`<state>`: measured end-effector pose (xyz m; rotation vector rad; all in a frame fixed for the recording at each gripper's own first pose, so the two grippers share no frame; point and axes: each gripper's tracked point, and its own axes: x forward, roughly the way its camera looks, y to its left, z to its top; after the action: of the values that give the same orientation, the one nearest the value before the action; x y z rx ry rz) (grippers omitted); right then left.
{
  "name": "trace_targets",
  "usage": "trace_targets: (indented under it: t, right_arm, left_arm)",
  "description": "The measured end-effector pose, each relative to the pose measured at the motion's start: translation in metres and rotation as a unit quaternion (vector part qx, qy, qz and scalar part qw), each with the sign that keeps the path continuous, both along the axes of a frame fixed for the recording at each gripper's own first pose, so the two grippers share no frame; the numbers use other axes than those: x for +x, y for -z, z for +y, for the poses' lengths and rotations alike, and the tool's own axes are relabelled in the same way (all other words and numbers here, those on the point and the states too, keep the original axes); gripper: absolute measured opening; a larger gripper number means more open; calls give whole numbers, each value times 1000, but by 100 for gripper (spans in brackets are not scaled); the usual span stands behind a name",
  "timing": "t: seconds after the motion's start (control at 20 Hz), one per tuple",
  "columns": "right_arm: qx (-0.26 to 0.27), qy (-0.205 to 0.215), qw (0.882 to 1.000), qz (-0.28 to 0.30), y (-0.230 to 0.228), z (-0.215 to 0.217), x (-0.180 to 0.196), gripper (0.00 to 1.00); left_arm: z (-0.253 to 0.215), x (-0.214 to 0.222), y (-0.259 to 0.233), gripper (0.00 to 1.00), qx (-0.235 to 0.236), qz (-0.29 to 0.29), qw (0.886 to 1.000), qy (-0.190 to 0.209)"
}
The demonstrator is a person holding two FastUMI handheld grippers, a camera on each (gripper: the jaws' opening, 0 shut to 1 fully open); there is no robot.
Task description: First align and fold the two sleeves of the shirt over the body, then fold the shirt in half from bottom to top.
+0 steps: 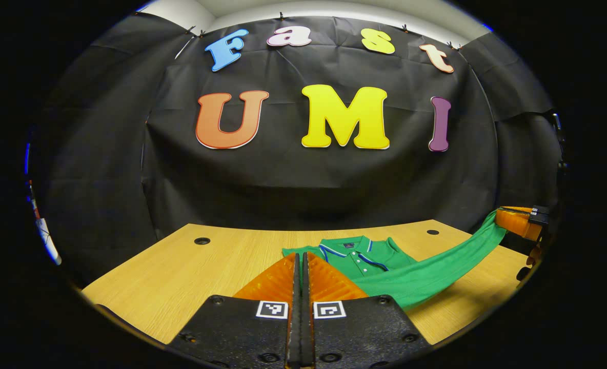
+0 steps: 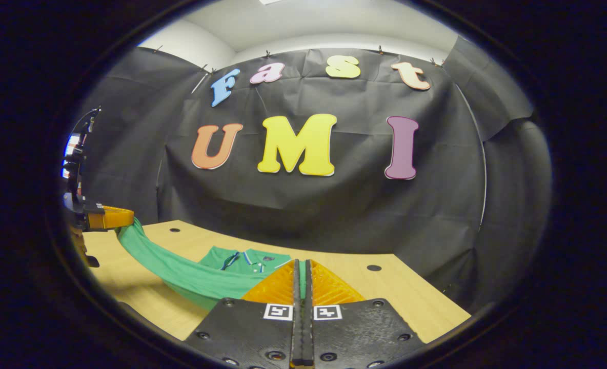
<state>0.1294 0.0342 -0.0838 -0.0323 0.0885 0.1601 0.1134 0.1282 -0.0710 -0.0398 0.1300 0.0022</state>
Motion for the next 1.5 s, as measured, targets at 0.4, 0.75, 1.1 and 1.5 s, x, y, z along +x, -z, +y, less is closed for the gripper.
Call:
trace_targets:
  t: [0.4, 0.75, 1.1, 1.5]
  right_arm:
    - [-6, 66, 998, 18, 9, 35, 162, 0]
    - [-12, 101, 993, 56, 75, 41, 279, 0]
    - [-37, 113, 990, 76, 134, 41, 339, 0]
    - [-51, 105, 991, 70, 143, 47, 340, 24]
  left_arm:
    - [21, 149, 7, 5, 37, -19, 999, -20]
    - [48, 238, 71, 6, 1, 1, 999, -32]
    - [26, 295, 112, 6, 22, 43, 999, -16]
    - [38, 294, 123, 11, 7, 38, 999, -33]
